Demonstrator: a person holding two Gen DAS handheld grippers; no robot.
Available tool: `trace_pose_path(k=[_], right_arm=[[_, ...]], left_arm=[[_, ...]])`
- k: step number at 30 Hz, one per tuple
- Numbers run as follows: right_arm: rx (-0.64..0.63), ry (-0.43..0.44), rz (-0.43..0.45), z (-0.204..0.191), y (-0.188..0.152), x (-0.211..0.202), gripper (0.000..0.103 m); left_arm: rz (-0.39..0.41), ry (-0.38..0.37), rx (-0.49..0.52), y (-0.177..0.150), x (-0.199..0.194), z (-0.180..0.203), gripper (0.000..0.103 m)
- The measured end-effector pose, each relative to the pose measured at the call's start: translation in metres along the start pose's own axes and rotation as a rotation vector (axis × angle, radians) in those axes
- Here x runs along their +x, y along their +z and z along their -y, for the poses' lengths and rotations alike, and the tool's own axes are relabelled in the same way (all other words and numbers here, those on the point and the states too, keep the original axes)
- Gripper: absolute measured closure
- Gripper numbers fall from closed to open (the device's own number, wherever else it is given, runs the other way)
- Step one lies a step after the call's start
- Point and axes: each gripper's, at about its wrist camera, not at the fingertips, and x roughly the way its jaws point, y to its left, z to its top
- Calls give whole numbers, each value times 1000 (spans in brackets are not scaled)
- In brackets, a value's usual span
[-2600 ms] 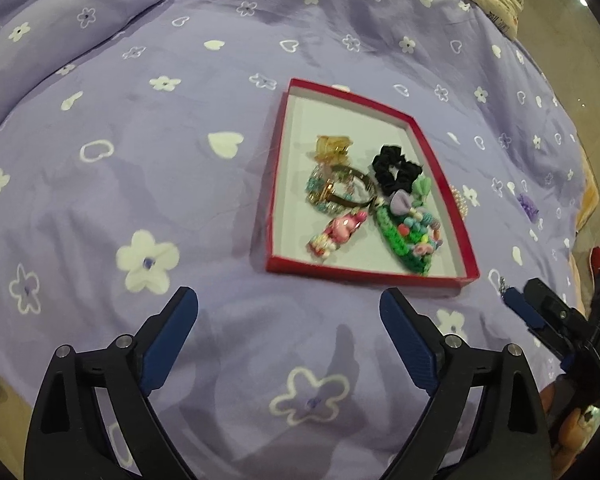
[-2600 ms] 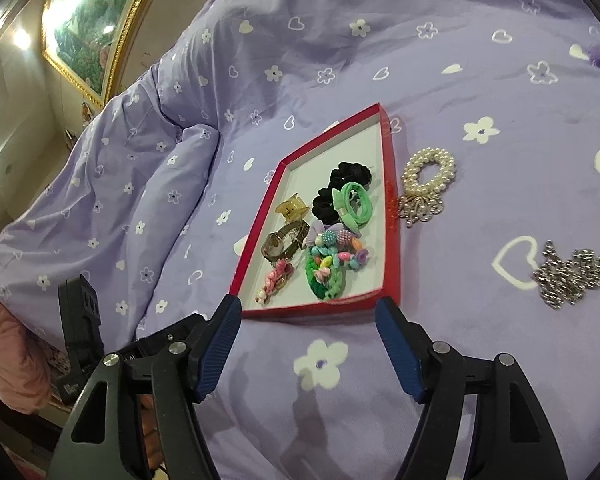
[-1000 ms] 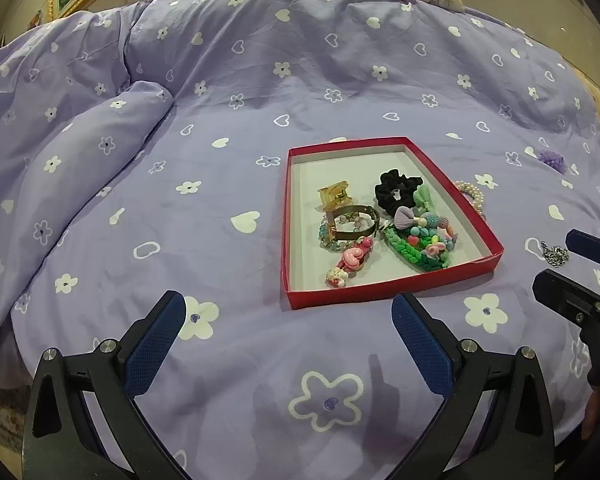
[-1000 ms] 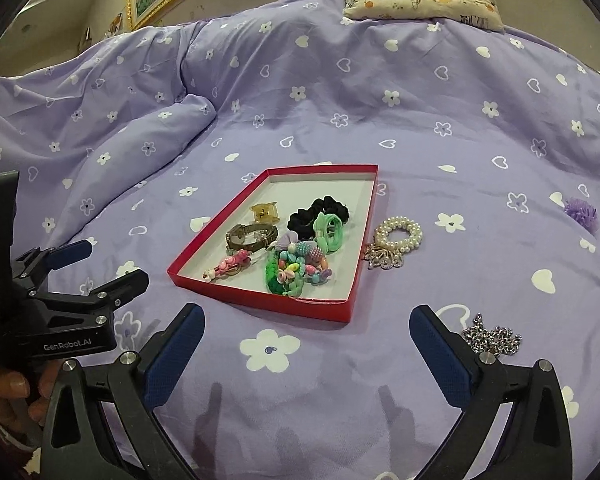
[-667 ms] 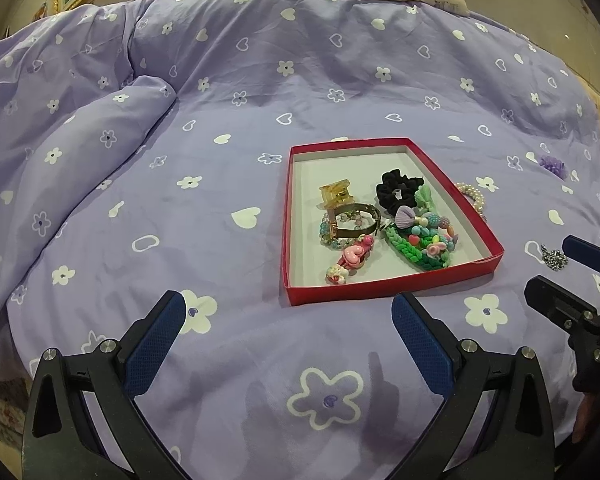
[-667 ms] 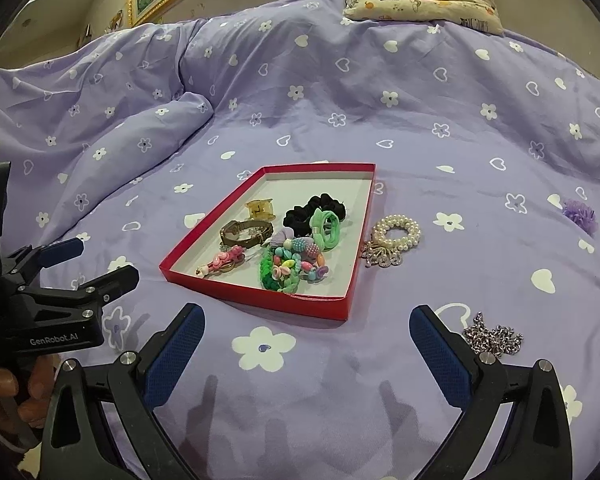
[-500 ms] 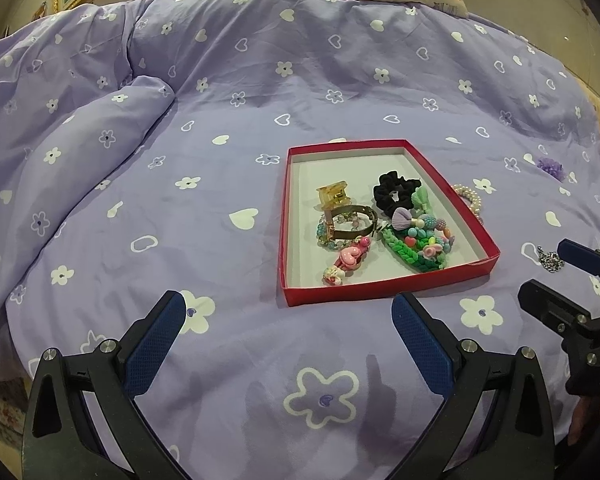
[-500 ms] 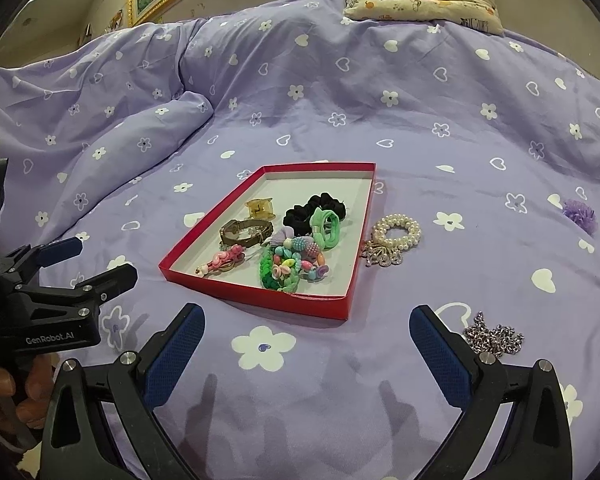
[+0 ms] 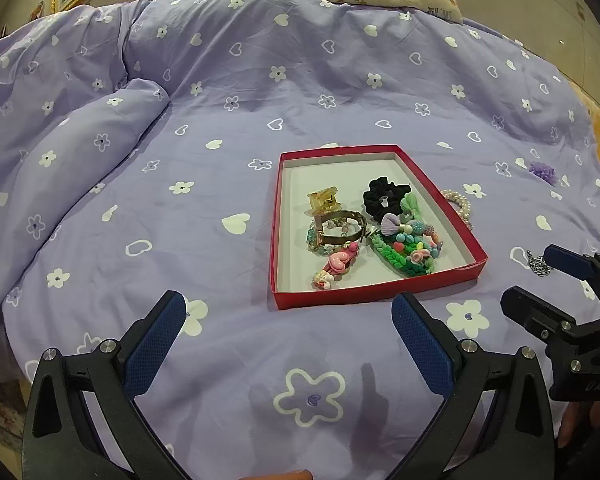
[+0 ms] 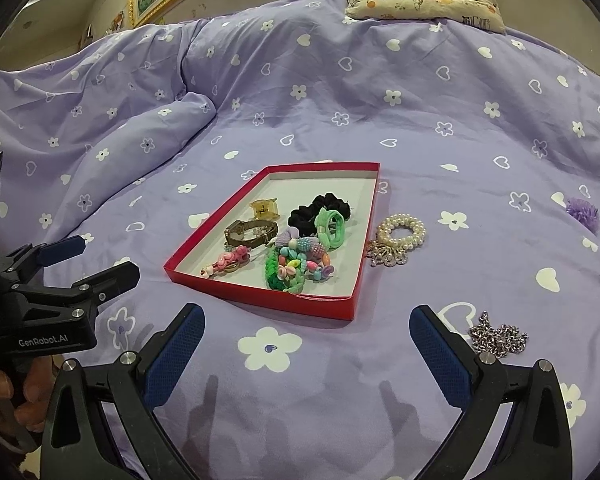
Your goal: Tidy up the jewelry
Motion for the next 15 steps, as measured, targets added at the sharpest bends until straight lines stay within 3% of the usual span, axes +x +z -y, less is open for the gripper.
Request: trace_pose_path(k=[15], right_arm=[[-4, 6, -8, -3, 0, 2, 0]], left_arm=[[-8, -4, -13, 0, 0, -1, 0]])
